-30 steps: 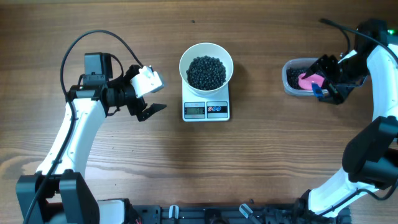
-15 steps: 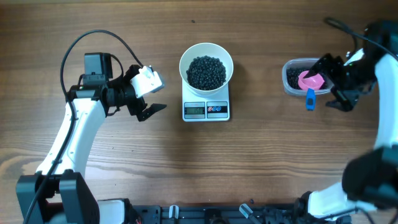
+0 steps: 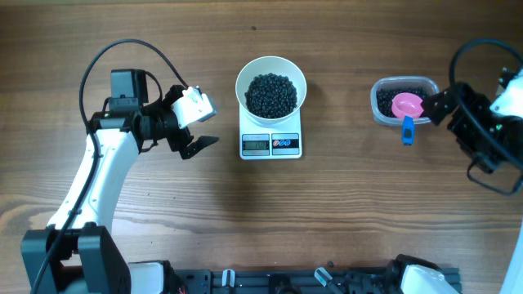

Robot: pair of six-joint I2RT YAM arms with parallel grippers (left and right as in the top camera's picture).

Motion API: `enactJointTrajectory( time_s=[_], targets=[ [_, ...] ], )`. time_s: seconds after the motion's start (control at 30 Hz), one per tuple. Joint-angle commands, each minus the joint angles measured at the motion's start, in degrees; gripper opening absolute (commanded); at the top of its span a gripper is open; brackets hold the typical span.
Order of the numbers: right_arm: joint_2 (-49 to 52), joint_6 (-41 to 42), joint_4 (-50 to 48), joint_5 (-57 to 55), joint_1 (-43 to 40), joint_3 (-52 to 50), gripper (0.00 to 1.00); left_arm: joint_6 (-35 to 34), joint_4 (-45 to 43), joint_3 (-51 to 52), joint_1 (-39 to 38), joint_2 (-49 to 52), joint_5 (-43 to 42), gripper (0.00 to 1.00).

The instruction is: Scoop item into bowl and weigh 150g on scale

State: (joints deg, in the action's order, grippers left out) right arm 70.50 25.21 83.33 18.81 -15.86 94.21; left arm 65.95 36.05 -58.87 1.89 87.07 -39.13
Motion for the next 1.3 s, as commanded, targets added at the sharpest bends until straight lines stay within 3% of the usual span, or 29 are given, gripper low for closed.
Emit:
enactJointTrajectory(
  time_s=[0.0,0.13,0.4,0.57,0.67,0.87,1.27],
  targets=[
    [-0.61,-1.29,-0.09,-1.36,-0.09,0.26,1.00,1.11,0.00,0.15,0.31,0.33,-1.29,1.00],
    [-0.50,-6.69,1.05,-3.78,-0.09,0.26,1.00,1.11,0.00,0.15,0.31,0.33,-1.29,1.00],
    [-2.01,-24.33,-12.24,-3.87,-0.09,0.26,1.00,1.11,0.00,0.15,0.31,0.33,-1.29,1.00],
    [-5.88,-27.89,-21.79,-4.22,-0.07,-2.67,1.00,1.11,0.00,0.15,0.31,0.33,-1.29,1.00],
    [-13.31,-32.37,-32.89,-4.22,-0.07,-12.26,1.00,1.11,0.00,0.15,0.31,0.33,-1.29,1.00],
    [-28.92,-32.98,-51.98,-4.24,-0.07,-34.23,1.00,1.11,0.00,0.15,0.31,0.33,-1.29,1.00],
    [-57.79,-34.64,-78.71,-4.28,4.87,-73.64,1.00,1.11,0.00,0.15,0.31,0.33,-1.29,1.00]
  ],
)
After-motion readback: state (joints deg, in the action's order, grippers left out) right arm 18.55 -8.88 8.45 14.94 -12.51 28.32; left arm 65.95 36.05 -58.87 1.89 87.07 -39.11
